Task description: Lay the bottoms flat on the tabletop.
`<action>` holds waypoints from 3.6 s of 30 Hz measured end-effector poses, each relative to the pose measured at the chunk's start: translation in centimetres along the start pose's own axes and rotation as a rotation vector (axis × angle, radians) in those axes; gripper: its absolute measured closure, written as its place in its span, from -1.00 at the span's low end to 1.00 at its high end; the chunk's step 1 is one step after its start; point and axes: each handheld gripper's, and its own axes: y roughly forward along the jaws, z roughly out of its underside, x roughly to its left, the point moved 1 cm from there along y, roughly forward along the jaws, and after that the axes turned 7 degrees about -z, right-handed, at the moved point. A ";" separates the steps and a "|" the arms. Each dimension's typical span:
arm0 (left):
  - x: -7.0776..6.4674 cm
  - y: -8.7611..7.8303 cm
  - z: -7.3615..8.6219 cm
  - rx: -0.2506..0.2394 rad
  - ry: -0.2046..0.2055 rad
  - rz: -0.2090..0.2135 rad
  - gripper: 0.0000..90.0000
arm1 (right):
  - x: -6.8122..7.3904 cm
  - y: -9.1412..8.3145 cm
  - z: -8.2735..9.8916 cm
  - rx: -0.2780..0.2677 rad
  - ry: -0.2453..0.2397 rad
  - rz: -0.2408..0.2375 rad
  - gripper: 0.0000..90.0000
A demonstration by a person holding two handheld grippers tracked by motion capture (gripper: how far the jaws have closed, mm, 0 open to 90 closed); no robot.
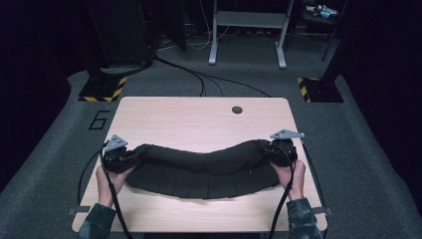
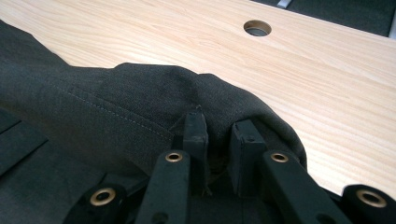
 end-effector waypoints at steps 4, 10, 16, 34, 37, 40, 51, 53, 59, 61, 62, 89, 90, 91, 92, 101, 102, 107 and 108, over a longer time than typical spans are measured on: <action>0.3 0.9 -0.9 0.010 0.004 -0.006 0.81 | -0.8 0.8 -0.8 0.015 0.013 -0.004 0.75; 1.1 2.5 -2.2 0.047 0.001 -0.004 0.81 | -2.0 2.3 -2.0 0.043 0.050 -0.005 0.75; 2.1 4.9 -3.0 0.084 -0.021 -0.008 0.77 | -3.4 4.7 -3.2 0.082 0.094 0.010 0.74; 4.8 7.9 0.5 0.274 -0.121 0.006 -0.61 | -5.9 6.6 -0.7 0.134 0.233 0.003 -0.60; 4.5 8.2 1.1 0.292 -0.099 -0.026 -0.68 | -5.2 7.2 0.5 0.165 0.221 -0.005 -0.72; 4.1 8.7 2.0 0.331 -0.044 -0.049 -0.74 | -4.6 8.2 1.7 0.211 0.192 -0.011 -0.98; 2.9 9.3 4.3 0.352 0.029 -0.122 -0.96 | -3.3 10.5 4.7 0.301 0.112 0.045 -1.00; 2.8 9.1 4.6 0.328 0.021 -0.127 -0.96 | -3.2 10.4 4.9 0.281 0.118 0.044 -1.00; 2.5 8.6 5.3 0.286 0.010 -0.144 -0.96 | -3.1 10.2 5.3 0.242 0.109 0.054 -1.00; 2.4 8.3 5.5 0.281 0.009 -0.146 -0.96 | -3.0 10.1 5.5 0.234 0.109 0.055 -0.99; 2.4 8.2 5.6 0.280 0.010 -0.143 -0.96 | -2.9 10.0 5.6 0.230 0.106 0.054 -0.99; -0.8 1.9 10.8 0.181 -0.004 -0.147 -0.96 | -0.1 6.3 9.5 0.155 0.072 0.038 -0.98; -0.9 1.7 11.0 0.179 -0.004 -0.147 -0.95 | 0.0 6.2 9.7 0.151 0.072 0.038 -0.98; -0.9 1.6 11.1 0.177 -0.005 -0.146 -0.95 | 0.2 6.0 9.8 0.150 0.074 0.040 -0.98; -1.0 1.4 11.2 0.171 -0.005 -0.153 -0.95 | 0.3 5.9 9.9 0.153 0.072 0.038 -0.98; -1.5 0.1 12.1 0.171 -0.011 -0.153 -0.91 | 1.5 4.6 11.1 0.148 0.063 0.031 -0.97; -1.5 0.1 12.1 0.169 -0.013 -0.156 -0.91 | 1.5 4.5 11.1 0.149 0.062 0.032 -0.97; -1.4 0.1 11.9 0.173 -0.027 -0.162 -0.89 | 1.4 4.6 10.9 0.165 0.066 0.023 -0.98; -1.4 0.2 11.8 0.167 -0.030 -0.167 -0.88 | 1.3 4.7 10.9 0.169 0.054 0.019 -0.98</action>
